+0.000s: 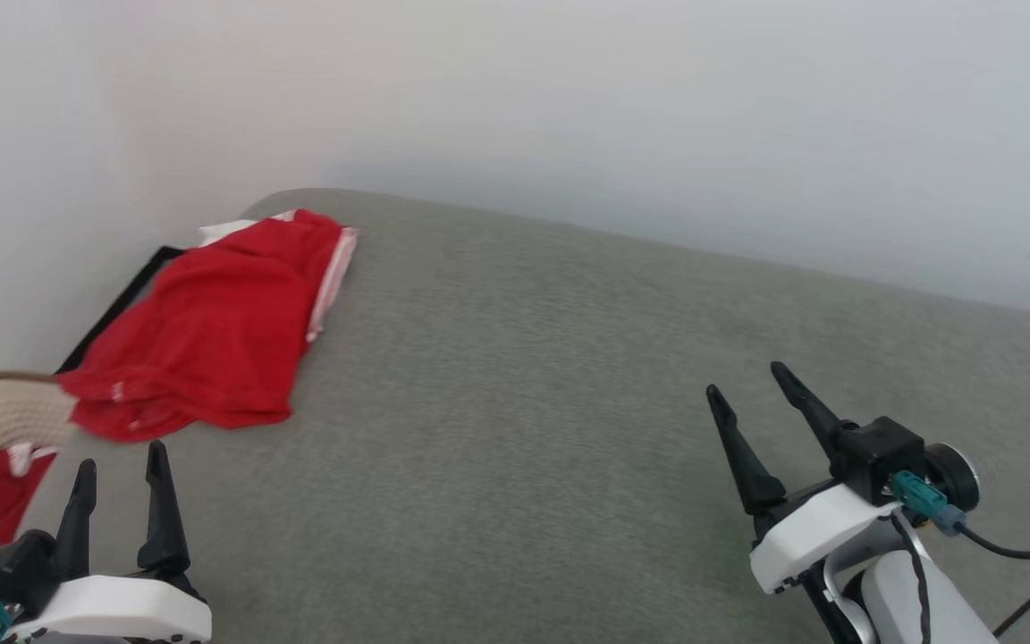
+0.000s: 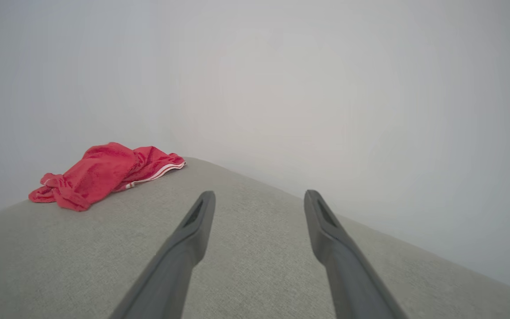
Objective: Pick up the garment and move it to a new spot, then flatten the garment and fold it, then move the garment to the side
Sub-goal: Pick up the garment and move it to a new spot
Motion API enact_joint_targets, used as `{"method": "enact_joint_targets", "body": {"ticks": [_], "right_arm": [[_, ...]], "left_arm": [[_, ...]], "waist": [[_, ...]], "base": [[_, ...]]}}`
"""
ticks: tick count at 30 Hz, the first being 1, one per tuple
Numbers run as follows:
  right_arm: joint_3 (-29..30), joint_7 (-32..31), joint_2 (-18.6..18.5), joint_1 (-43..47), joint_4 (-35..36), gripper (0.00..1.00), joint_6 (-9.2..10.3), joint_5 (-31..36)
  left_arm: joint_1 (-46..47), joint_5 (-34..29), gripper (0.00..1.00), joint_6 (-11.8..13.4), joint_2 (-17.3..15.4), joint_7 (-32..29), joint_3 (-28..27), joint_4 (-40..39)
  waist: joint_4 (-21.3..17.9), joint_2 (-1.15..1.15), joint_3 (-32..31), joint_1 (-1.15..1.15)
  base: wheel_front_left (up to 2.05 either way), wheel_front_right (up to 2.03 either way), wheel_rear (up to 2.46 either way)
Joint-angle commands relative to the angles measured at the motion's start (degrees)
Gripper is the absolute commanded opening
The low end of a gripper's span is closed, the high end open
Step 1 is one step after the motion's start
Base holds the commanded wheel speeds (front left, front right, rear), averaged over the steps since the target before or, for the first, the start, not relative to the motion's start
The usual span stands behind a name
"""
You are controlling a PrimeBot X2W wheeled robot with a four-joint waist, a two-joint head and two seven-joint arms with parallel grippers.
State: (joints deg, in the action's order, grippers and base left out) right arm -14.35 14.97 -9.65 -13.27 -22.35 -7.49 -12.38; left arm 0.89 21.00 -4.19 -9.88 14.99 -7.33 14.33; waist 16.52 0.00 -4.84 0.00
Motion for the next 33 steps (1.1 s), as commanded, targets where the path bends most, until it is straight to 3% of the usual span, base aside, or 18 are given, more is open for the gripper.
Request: {"method": "enact_joint_targets", "body": {"ticks": [1, 12, 26, 33], "right_arm": [[-0.1, 0.3, 0.1, -0.3, 0.0, 1.0, -0.01, -0.5], [-2.4, 0.3, 1.5, -0.9, 0.0, 1.0, -0.01, -1.0], [-3.8, 0.3, 1.3, -3.4, -0.8, 1.0, -0.01, -1.1], [-2.6, 0.3, 0.7, -3.3, -0.3, 1.0, -0.01, -0.6]], "left_arm": [[-0.7, -0.4, 1.0, 0.3, -0.1, 0.3, -0.1, -0.1], [-1.9, 0.2, 1.0, 1.6, -0.1, -0.1, -0.4, 0.0], [-1.7, 0.9, 1.0, 1.9, 0.8, 0.1, -0.5, -0.9], [1.8, 0.6, 1.0, 0.7, 0.4, 0.2, 0.9, 1.0]], "waist": [[1.9, 0.0, -0.5, 0.0], [7.9, 0.0, -0.8, 0.0], [9.8, 0.0, 1.9, 0.0], [10.0, 0.0, 3.4, 0.0]], "base": [[0.0, 0.0, 0.0], [0.0, 0.0, 0.0], [0.0, 0.0, 0.0], [0.0, 0.0, 0.0]]}}
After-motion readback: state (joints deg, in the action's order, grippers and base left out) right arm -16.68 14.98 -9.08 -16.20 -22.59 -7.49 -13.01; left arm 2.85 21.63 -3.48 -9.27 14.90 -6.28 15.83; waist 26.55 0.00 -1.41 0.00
